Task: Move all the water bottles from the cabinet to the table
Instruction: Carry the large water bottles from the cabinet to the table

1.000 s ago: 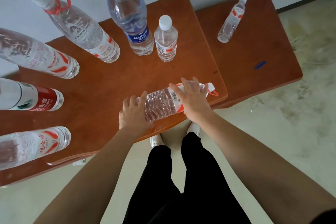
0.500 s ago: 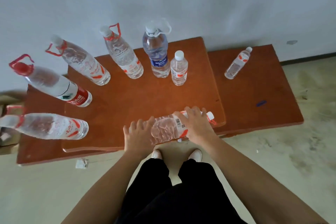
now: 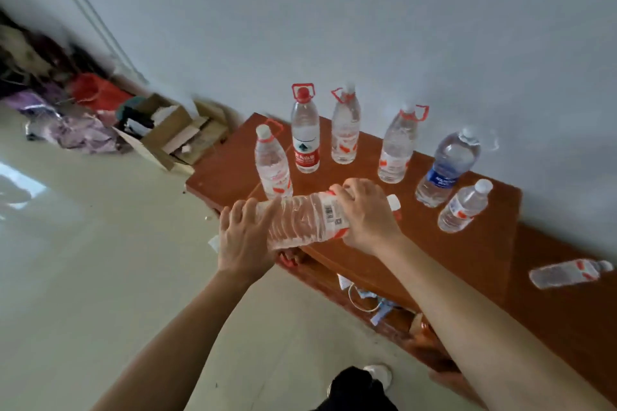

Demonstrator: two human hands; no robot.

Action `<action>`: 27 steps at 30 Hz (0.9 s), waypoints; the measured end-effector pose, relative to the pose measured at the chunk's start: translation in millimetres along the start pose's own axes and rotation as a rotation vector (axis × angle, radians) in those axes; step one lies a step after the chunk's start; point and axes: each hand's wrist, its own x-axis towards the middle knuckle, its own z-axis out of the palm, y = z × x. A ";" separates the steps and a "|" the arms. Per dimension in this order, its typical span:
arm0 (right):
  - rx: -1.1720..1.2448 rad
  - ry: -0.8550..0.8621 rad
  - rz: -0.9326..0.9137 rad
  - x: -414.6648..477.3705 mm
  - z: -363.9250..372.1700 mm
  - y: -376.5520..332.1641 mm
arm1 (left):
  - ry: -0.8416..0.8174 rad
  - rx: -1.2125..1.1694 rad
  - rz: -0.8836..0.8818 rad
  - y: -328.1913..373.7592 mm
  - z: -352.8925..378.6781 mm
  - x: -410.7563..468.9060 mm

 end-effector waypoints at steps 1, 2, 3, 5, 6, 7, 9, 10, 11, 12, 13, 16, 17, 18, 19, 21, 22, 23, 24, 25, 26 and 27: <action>-0.021 0.040 -0.033 11.5 -11.8 -20.3 | 0.050 0.001 -0.028 -19.0 -13.2 -6.2; -0.016 0.094 -0.061 23.1 -25.1 -43.2 | 0.098 0.009 -0.057 -38.4 -29.0 -13.1; -0.010 0.140 -0.091 32.9 -36.2 -67.3 | 0.148 0.020 -0.082 -58.5 -43.4 -22.8; -0.020 0.221 -0.168 49.1 -59.2 -135.9 | 0.253 0.065 -0.150 -113.2 -80.3 -54.7; -0.025 0.263 -0.203 55.4 -70.1 -170.2 | 0.280 0.088 -0.169 -140.6 -97.4 -71.0; -0.009 0.300 -0.248 60.8 -80.0 -211.6 | 0.317 0.124 -0.193 -173.6 -116.8 -93.4; 0.009 0.379 -0.370 62.0 -93.3 -297.4 | 0.364 0.192 -0.259 -238.7 -154.9 -147.9; 0.031 0.417 -0.429 62.1 -97.0 -342.2 | 0.371 0.244 -0.298 -271.6 -175.3 -177.4; 0.051 0.427 -0.462 63.5 -99.0 -374.5 | 0.386 0.278 -0.318 -295.3 -190.5 -199.4; 0.069 0.448 -0.488 63.5 -102.1 -403.2 | 0.393 0.301 -0.338 -315.0 -203.4 -217.5; 0.080 0.466 -0.543 62.9 -104.8 -446.5 | 0.401 0.329 -0.391 -340.7 -220.9 -248.8; 0.129 0.515 -0.693 56.5 -118.2 -552.8 | 0.447 0.392 -0.527 -396.5 -259.0 -322.6; 0.153 0.537 -0.773 55.2 -123.6 -599.9 | 0.490 0.428 -0.592 -419.6 -273.5 -355.9; 0.185 0.571 -0.798 54.8 -127.7 -612.2 | 0.522 0.446 -0.604 -426.0 -278.0 -363.4; 0.229 0.608 -0.858 51.7 -131.7 -650.4 | 0.544 0.482 -0.653 -444.7 -285.6 -389.8; 0.288 0.670 -0.957 46.2 -132.2 -709.9 | 0.588 0.540 -0.749 -469.8 -297.4 -429.6; 0.319 0.679 -1.019 42.7 -131.6 -748.6 | 0.602 0.584 -0.809 -488.8 -302.1 -454.6; 0.349 0.683 -1.060 40.8 -130.0 -777.9 | 0.623 0.608 -0.852 -502.5 -305.7 -472.9; 0.377 0.695 -1.101 39.3 -127.3 -805.0 | 0.633 0.626 -0.892 -515.9 -307.6 -489.8; 0.412 0.694 -1.152 39.0 -122.9 -839.0 | 0.644 0.647 -0.938 -533.5 -309.8 -509.8; 0.442 0.701 -1.193 39.3 -118.1 -866.4 | 0.642 0.659 -0.973 -547.3 -311.7 -525.0; 0.471 0.700 -1.241 41.1 -113.5 -897.3 | 0.652 0.688 -0.995 -564.6 -314.0 -541.5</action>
